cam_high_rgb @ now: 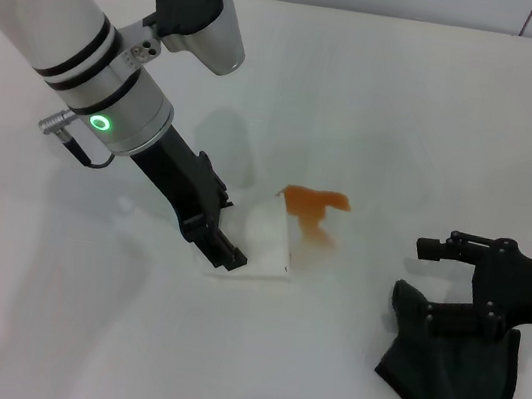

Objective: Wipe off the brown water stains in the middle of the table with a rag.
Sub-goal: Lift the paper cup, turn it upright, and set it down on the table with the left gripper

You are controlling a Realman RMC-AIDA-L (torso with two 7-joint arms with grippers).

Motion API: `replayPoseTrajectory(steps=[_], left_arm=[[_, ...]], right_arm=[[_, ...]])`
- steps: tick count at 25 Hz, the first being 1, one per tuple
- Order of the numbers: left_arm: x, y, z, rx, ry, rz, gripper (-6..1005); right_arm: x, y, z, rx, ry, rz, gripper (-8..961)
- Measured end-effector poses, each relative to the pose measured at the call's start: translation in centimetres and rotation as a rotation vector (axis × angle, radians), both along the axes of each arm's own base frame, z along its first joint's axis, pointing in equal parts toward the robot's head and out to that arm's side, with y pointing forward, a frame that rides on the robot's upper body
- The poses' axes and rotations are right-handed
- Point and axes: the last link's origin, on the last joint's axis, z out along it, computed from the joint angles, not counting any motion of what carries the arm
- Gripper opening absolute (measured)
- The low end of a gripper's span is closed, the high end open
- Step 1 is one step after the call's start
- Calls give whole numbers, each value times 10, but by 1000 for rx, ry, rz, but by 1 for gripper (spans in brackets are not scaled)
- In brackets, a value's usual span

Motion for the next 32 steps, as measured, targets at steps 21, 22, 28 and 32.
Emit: replayPoseTrajectory(steps=[21, 22, 28, 32], left_arm=[[5, 24, 63, 291, -349, 157, 614], [2, 23, 64, 301, -369, 167, 614], [-25, 6, 57, 358, -532, 212, 613], [-48, -11, 51, 409, -635, 216, 614]], right_arm=[[1, -1, 2, 9, 6, -5, 847], [1, -1, 3, 9, 5, -4, 847], [1, 0, 3, 14, 10, -4, 847], [0, 1, 4, 22, 19, -6, 846]])
